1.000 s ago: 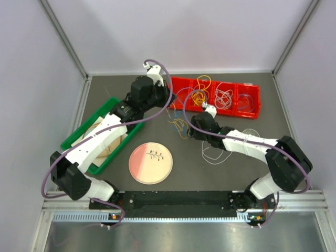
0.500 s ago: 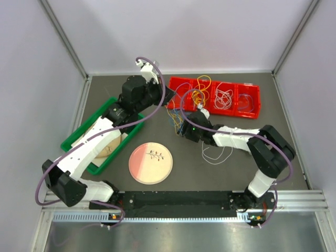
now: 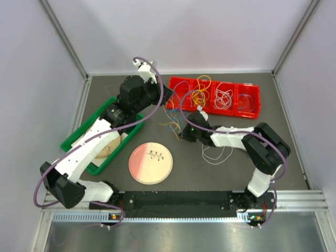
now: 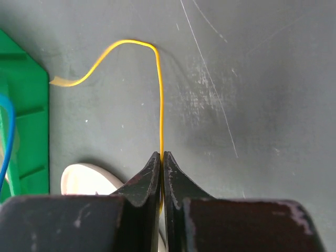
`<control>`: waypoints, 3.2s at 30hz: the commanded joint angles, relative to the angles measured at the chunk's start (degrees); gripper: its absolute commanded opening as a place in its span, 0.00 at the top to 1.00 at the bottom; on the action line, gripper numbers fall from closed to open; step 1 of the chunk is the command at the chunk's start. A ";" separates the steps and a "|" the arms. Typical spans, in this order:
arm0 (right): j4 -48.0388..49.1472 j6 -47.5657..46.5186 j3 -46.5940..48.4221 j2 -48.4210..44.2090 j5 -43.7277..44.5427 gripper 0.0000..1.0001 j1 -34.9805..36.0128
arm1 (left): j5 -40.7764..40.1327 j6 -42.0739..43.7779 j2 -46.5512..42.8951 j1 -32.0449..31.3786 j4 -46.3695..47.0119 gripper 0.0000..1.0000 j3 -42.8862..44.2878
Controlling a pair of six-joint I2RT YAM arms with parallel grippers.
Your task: Untangle the cables
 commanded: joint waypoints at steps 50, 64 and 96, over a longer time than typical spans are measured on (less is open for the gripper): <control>-49.44 -31.18 7.20 -77.09 54.87 1.00 -9.79 | 10.07 -7.05 9.55 28.67 8.73 1.00 -13.68; -49.35 -33.90 6.85 -76.66 56.03 1.00 -9.88 | 9.54 -10.04 13.68 33.42 12.51 1.00 -16.76; -22.73 -26.69 -7.22 -40.80 14.53 0.48 -2.59 | 24.40 -14.79 0.67 24.63 13.30 1.00 -9.55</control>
